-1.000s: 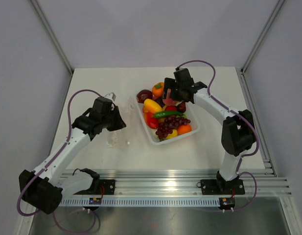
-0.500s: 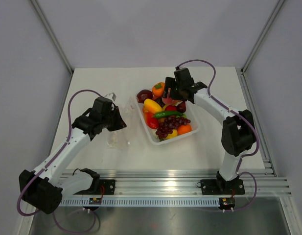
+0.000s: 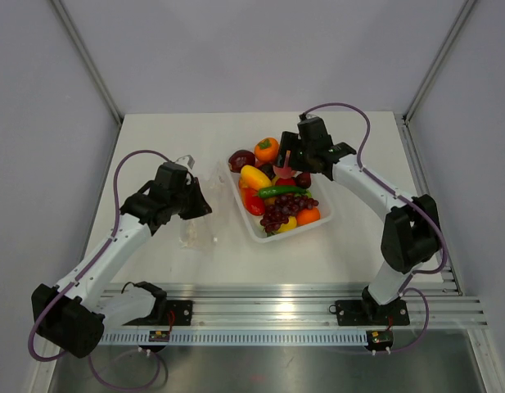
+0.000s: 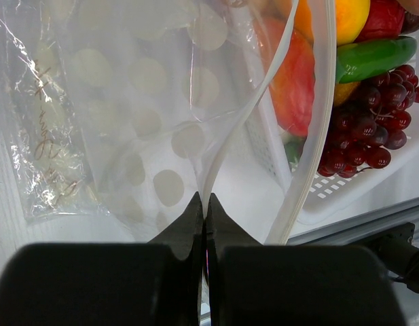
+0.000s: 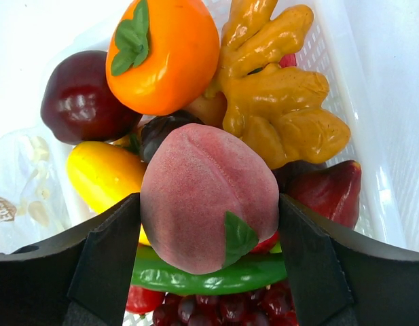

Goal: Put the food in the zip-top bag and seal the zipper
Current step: Pick up the fake fruit from the bin, then place the fake fruit in the zipper food storage bag.

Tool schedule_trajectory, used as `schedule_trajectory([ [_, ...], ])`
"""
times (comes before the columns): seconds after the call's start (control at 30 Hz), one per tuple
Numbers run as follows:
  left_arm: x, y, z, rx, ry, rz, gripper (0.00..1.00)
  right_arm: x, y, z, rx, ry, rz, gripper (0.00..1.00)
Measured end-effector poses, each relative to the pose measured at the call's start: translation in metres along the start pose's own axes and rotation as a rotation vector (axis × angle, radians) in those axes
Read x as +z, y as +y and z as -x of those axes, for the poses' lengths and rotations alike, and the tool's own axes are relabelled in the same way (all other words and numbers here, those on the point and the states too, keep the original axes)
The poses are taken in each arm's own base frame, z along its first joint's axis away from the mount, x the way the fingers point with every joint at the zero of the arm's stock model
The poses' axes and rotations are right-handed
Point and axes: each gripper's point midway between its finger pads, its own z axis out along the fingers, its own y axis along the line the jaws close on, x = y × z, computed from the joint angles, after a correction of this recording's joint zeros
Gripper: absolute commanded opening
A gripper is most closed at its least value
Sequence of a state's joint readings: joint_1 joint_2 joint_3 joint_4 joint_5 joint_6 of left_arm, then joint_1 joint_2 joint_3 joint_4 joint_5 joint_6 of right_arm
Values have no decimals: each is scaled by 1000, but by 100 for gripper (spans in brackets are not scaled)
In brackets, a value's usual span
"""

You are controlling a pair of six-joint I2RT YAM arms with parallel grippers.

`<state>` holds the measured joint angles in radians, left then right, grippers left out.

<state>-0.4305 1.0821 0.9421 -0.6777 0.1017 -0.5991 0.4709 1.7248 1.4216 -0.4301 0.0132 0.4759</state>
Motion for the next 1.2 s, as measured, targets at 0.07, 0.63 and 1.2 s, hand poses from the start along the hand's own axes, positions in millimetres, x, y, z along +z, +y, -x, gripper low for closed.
schedule_trajectory([
  [0.07,0,0,0,0,0,-1,0,-5,1,2,2,-9,5,73],
  [0.63,10,-8,1,-2,26,-30,0,-38,20,1,28,-11,113,73],
  [1.2,19,-25,8,-7,37,-101,0,-62,39,-6,17,-6,193,72],
])
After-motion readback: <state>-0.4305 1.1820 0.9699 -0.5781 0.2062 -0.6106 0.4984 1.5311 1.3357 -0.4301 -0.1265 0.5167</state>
